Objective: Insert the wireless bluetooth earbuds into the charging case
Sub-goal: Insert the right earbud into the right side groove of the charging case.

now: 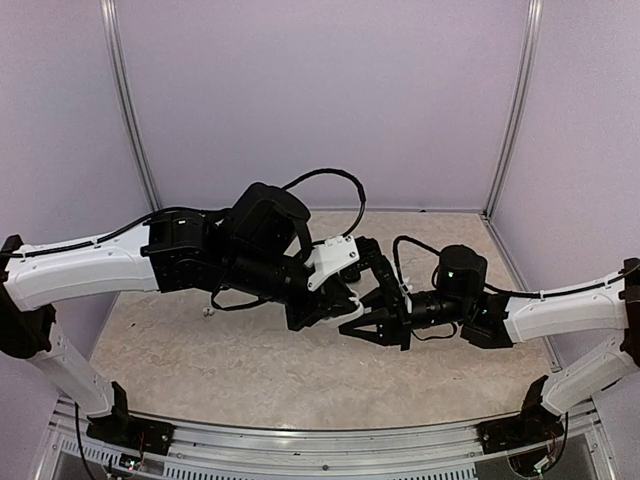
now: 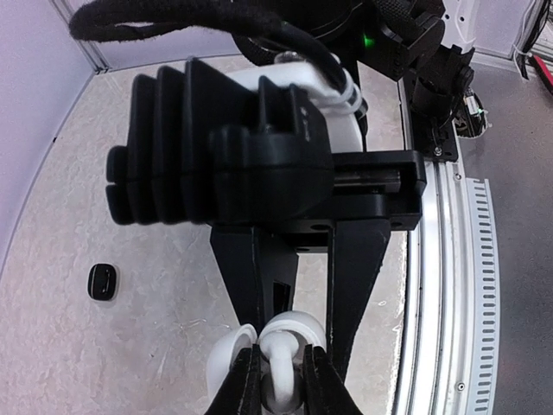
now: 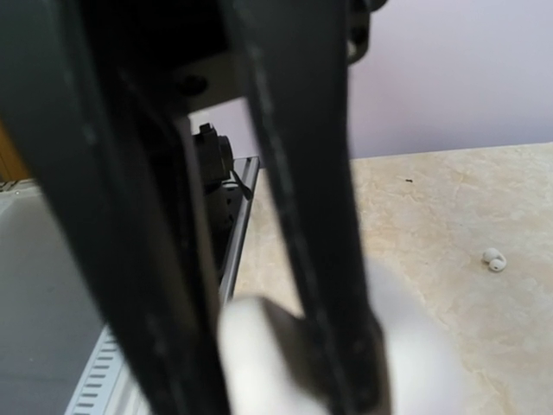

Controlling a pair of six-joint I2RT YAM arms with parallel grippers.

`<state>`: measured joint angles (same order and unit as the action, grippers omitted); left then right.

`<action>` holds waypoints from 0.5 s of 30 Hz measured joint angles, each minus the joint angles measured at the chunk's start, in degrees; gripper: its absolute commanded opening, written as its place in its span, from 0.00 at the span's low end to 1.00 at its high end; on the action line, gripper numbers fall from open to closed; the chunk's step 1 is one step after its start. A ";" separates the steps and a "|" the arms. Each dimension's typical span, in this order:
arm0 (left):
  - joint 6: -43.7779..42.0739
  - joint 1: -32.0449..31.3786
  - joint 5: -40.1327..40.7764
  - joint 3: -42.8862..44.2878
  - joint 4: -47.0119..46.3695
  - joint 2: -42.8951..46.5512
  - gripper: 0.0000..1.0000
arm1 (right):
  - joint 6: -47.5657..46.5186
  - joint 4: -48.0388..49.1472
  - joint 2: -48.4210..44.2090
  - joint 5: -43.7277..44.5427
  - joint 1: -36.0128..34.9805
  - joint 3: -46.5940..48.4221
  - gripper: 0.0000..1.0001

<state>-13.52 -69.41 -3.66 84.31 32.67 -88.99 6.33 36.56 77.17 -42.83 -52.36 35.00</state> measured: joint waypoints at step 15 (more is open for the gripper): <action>-0.66 0.04 -0.55 0.90 0.98 -0.87 0.18 | -0.24 -0.74 0.00 0.00 0.00 -0.02 0.00</action>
<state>-14.17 -69.36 -4.21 85.21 33.65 -89.86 6.09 35.81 77.17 -42.83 -52.36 34.98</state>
